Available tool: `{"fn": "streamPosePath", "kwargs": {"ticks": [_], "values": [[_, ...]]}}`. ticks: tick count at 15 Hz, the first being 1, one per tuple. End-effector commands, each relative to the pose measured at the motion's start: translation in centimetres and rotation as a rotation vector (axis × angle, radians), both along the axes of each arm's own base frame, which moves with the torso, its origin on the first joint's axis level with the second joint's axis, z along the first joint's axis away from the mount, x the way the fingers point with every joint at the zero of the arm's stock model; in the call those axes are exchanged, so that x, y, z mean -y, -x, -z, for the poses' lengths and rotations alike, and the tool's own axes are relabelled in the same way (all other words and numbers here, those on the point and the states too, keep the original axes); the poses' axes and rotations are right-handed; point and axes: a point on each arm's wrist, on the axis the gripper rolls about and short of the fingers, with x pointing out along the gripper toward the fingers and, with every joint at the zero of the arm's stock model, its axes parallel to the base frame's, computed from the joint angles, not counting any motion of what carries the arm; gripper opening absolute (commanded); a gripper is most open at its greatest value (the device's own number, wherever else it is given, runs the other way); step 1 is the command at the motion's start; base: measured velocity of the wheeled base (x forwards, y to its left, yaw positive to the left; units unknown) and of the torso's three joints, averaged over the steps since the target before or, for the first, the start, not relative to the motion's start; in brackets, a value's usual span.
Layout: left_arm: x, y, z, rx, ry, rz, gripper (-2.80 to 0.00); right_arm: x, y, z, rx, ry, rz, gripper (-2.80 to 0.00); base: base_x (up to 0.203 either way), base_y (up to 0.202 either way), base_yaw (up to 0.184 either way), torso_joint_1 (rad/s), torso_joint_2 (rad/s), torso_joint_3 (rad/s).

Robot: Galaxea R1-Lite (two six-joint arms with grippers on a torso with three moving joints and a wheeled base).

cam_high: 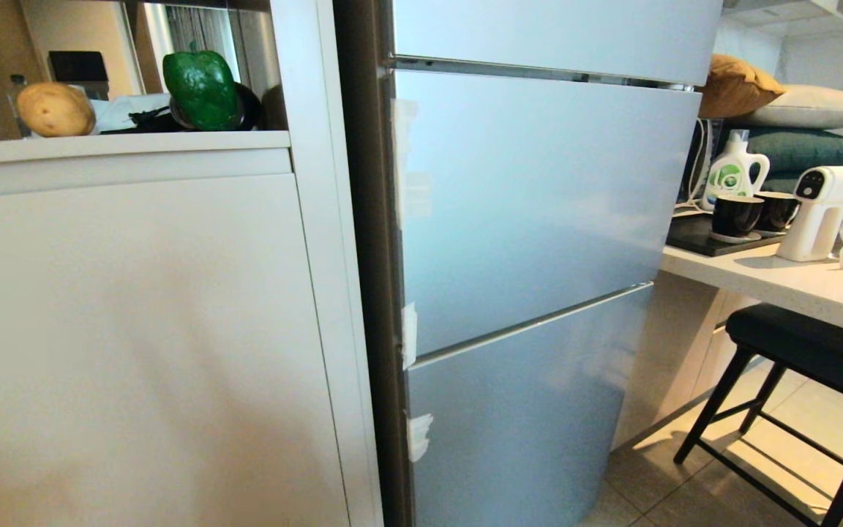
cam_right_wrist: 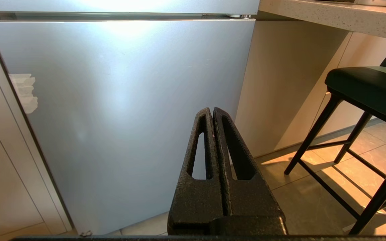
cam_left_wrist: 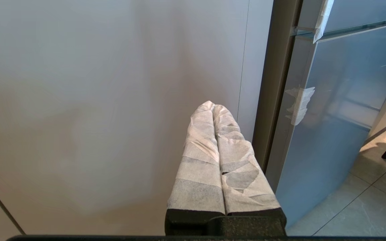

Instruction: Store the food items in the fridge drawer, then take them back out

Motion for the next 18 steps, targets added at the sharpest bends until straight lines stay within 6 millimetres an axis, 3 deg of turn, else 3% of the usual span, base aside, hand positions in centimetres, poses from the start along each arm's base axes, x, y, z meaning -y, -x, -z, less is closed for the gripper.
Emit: {"fn": "streamPosePath", "kwargs": {"ticks": [1,7,11,14,18], "values": [[0.0,-0.1,0.3,-0.012,0.001,-0.001,-2.80,0.0,0.0,0.0,-0.002,0.000,-0.001,-2.80,0.000,0.000,0.000,0.000,0.00,0.000],[0.0,-0.1,0.2,-0.007,-0.055,-0.001,-2.80,0.0,0.0,0.0,-0.002,-0.004,0.001,-2.80,0.000,0.000,0.000,0.000,0.00,0.000],[0.2,0.1,-5.6,0.052,-0.046,0.105,-2.80,0.0,0.0,0.0,-0.004,-0.011,0.006,-2.80,0.000,0.000,0.000,0.000,0.00,0.000],[0.5,-4.0,-11.3,-0.074,-0.012,0.227,-2.80,0.0,0.0,0.0,-0.003,-0.010,0.007,-2.80,0.000,0.000,0.000,0.000,0.00,0.000],[1.5,-12.8,-15.1,-0.159,-0.002,0.377,-2.80,0.0,0.0,0.0,-0.002,-0.011,0.007,-2.80,0.000,0.000,0.000,0.000,0.00,0.000]]}}
